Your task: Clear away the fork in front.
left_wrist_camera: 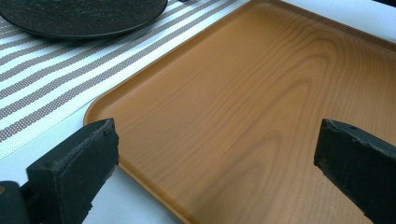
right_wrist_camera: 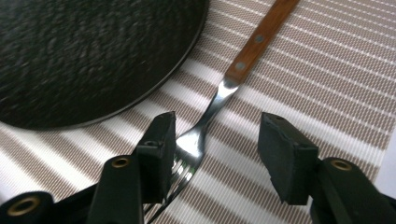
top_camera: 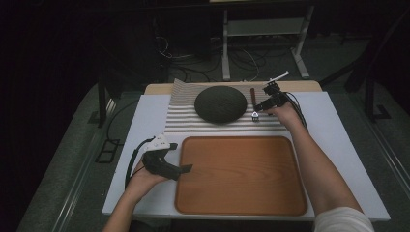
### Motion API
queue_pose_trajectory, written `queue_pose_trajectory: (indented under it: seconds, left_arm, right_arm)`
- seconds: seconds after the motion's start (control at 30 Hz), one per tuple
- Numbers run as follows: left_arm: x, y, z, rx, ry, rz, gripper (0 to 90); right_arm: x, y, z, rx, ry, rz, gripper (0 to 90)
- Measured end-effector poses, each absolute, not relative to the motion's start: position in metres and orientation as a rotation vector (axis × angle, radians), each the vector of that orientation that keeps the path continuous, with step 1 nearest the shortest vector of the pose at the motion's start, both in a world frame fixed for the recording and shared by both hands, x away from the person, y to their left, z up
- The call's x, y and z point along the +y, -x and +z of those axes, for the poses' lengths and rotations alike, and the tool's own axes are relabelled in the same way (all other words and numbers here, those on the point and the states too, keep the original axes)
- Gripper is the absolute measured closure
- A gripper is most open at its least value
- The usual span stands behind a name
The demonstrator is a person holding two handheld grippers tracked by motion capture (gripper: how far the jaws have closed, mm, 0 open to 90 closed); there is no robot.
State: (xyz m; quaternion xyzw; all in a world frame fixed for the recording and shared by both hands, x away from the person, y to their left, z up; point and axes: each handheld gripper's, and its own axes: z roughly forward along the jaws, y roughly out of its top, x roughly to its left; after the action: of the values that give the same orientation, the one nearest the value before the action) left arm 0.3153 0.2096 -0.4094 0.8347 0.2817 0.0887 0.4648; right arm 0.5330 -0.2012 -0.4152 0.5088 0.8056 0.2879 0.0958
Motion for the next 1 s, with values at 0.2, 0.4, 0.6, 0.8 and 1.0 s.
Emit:
queue_pose_trajectory:
  seconds: [0.2, 0.4, 0.6, 0.8, 1.0]
  left_arm:
    - [0.21, -0.317, -0.41, 0.692, -2.045, 0.216, 0.0]
    - [0.209, -0.318, -0.41, 0.688, -2.048, 0.211, 0.0]
    - [0.209, -0.318, -0.41, 0.688, -2.047, 0.21, 0.0]
    - [0.209, -0.318, -0.411, 0.688, -2.049, 0.213, 0.0]
    - [0.209, -0.318, -0.411, 0.687, -2.049, 0.21, 0.0]
  right_arm:
    - [-0.193, -0.551, -0.417, 2.395, -1.54, 0.8, 51.6]
    - [-0.183, -0.567, -0.422, 2.408, -1.589, 0.741, 53.9]
    - [-0.18, -0.58, -0.428, 2.382, -1.636, 0.709, 57.6]
    - [-0.176, -0.587, -0.431, 2.398, -1.641, 0.652, 57.7]
    - [-0.175, -0.59, -0.431, 2.411, -1.622, 0.63, 62.7]
